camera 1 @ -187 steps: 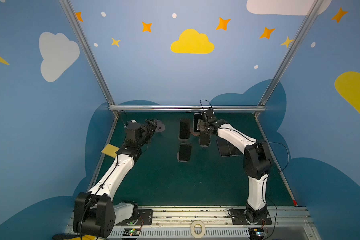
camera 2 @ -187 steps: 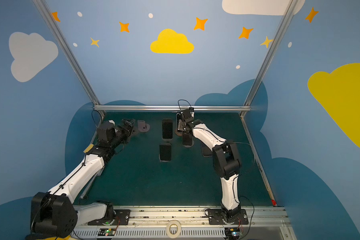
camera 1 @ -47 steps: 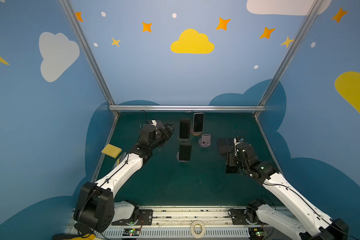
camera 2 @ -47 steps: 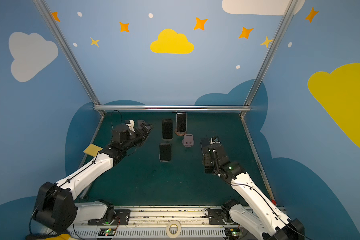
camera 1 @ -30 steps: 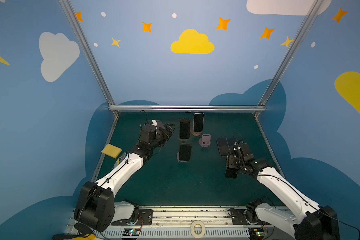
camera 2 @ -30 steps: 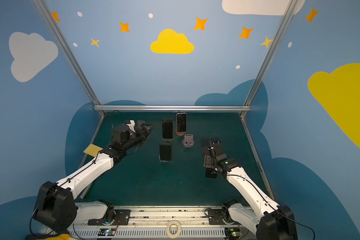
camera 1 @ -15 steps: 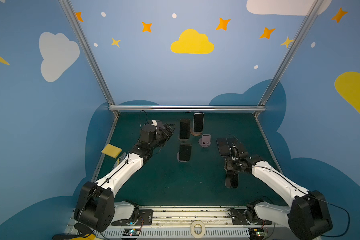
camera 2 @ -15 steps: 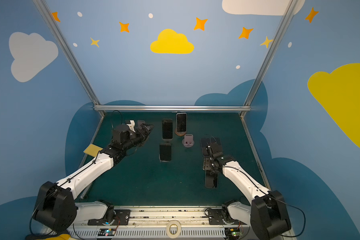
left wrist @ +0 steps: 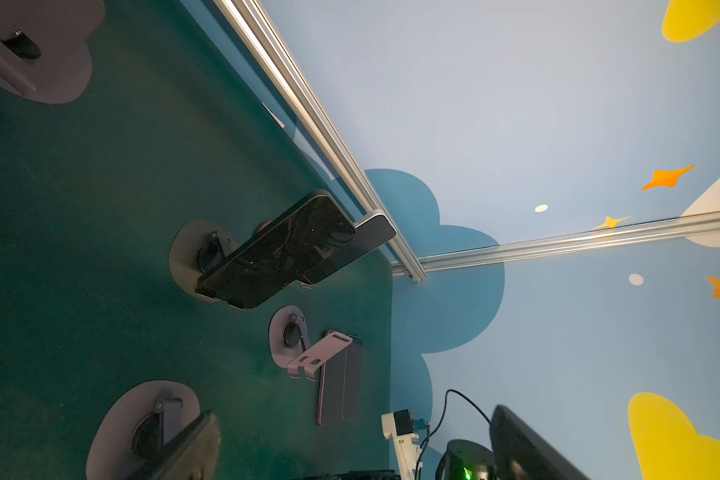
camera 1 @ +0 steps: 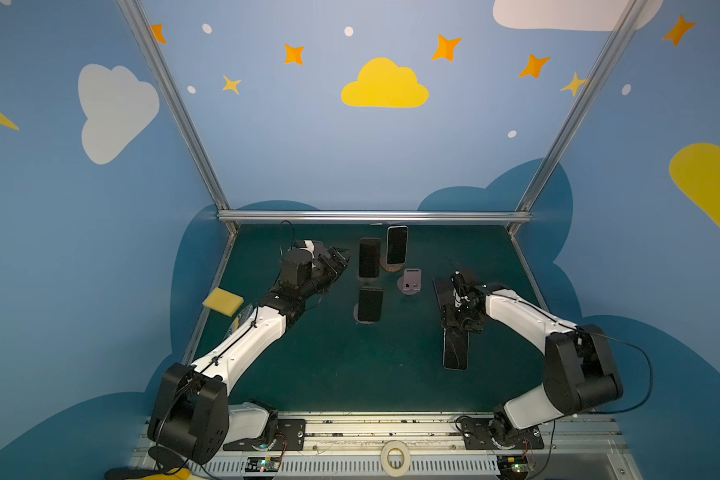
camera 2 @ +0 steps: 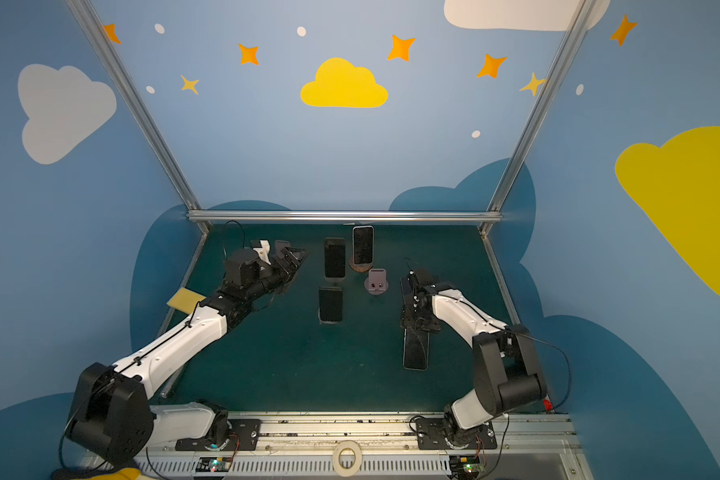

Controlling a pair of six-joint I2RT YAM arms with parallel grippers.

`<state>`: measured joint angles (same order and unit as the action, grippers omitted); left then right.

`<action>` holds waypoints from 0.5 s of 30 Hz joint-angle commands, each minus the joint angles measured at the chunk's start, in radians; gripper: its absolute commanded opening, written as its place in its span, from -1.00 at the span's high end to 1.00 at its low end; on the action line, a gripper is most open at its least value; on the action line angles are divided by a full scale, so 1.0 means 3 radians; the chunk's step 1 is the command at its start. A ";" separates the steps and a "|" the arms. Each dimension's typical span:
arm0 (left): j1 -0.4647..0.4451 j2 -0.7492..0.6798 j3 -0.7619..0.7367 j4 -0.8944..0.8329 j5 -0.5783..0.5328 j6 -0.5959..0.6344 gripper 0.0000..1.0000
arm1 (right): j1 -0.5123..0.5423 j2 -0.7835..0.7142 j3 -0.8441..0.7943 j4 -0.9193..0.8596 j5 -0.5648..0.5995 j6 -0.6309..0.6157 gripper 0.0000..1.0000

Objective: Remove the phone from the phone stand
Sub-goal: 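Lower the open right gripper toward the flat pink-edged phone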

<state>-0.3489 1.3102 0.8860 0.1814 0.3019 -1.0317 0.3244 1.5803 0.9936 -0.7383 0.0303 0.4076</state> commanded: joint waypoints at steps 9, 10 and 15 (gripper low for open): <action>0.0012 -0.0006 0.0087 0.0028 0.0001 0.0065 -0.99 | -0.0097 0.0316 0.0240 -0.0354 -0.0156 0.0063 -0.08; 0.0014 -0.0001 0.0087 0.0029 0.0005 0.0060 -0.99 | -0.0095 0.0309 0.0242 -0.0343 -0.0121 0.0085 -0.09; 0.0013 0.0012 0.0074 0.0040 -0.0004 0.0059 -0.99 | -0.0102 0.0397 0.0260 -0.0268 -0.0083 0.0120 -0.11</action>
<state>-0.3481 1.3102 0.8860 0.1825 0.3019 -1.0286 0.2966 1.6722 1.0462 -0.8040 -0.0151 0.4263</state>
